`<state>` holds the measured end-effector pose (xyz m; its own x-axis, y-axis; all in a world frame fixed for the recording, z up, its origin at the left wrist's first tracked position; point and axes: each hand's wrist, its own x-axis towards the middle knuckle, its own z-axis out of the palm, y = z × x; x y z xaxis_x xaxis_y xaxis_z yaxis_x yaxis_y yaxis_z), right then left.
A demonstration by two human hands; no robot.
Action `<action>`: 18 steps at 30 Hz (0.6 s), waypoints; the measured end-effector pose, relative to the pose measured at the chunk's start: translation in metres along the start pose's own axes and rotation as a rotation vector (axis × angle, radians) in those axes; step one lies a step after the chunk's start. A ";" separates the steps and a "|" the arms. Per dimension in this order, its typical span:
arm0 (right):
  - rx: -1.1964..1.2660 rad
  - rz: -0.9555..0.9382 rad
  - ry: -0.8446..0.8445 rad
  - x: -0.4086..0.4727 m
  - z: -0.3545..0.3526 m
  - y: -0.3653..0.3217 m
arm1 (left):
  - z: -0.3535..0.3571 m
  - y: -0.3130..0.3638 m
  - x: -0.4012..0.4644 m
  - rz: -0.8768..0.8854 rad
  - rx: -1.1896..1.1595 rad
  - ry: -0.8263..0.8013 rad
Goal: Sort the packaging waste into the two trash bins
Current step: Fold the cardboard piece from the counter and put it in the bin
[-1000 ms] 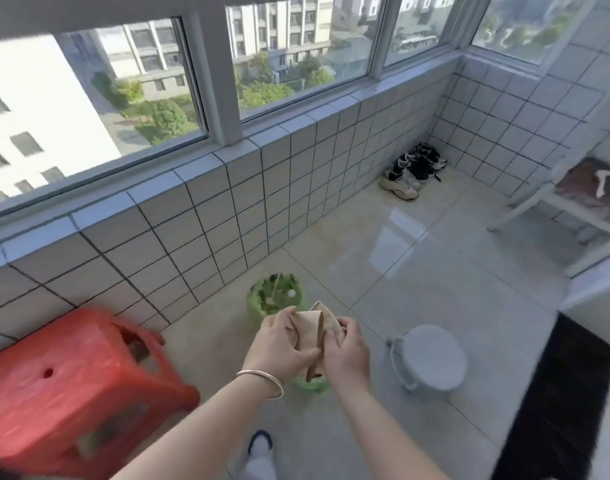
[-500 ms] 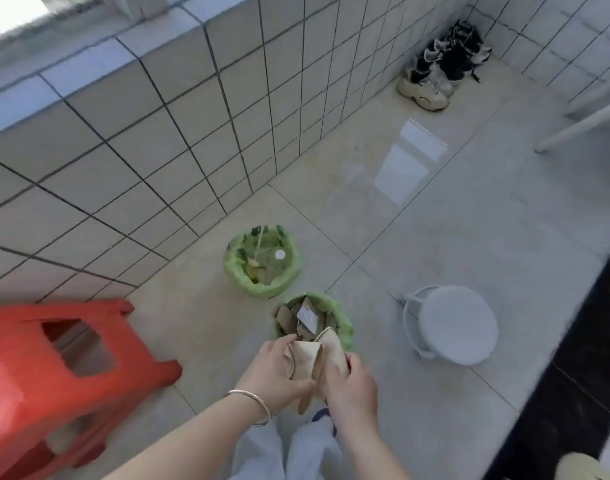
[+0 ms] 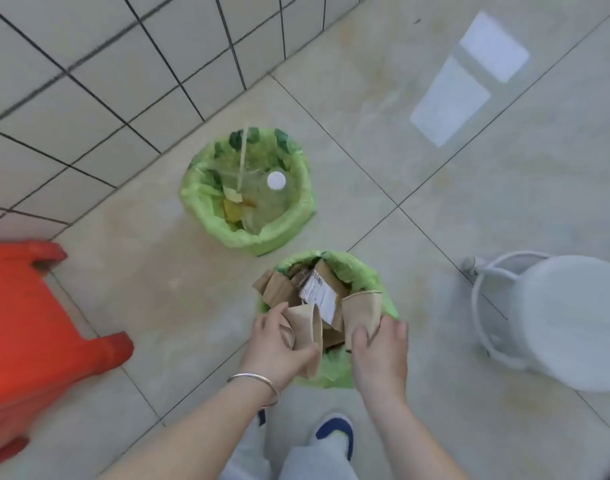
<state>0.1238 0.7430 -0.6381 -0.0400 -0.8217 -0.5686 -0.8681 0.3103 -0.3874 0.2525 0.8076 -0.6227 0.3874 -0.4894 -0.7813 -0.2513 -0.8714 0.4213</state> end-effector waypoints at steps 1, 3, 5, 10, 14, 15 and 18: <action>-0.012 -0.018 0.008 0.008 0.008 0.002 | 0.006 -0.006 0.009 -0.020 -0.020 0.003; -0.048 -0.069 0.031 0.022 0.022 0.003 | 0.016 -0.016 0.024 -0.064 -0.035 0.001; -0.077 -0.132 0.075 0.032 0.035 0.002 | 0.024 -0.027 0.035 -0.101 -0.029 -0.007; -0.158 -0.226 0.086 0.054 0.058 0.001 | 0.035 -0.037 0.054 -0.091 0.101 -0.053; -0.461 -0.262 -0.169 0.067 0.068 0.001 | 0.039 -0.027 0.067 -0.088 0.230 -0.079; -0.478 -0.253 -0.194 0.068 0.068 0.001 | 0.038 -0.024 0.069 -0.091 0.262 -0.086; -0.486 -0.270 -0.182 0.065 0.060 -0.006 | 0.027 -0.018 0.070 -0.128 0.338 -0.071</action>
<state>0.1559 0.7171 -0.7164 0.2621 -0.7326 -0.6282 -0.9649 -0.1885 -0.1828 0.2599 0.7896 -0.6975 0.3750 -0.3633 -0.8529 -0.4882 -0.8595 0.1515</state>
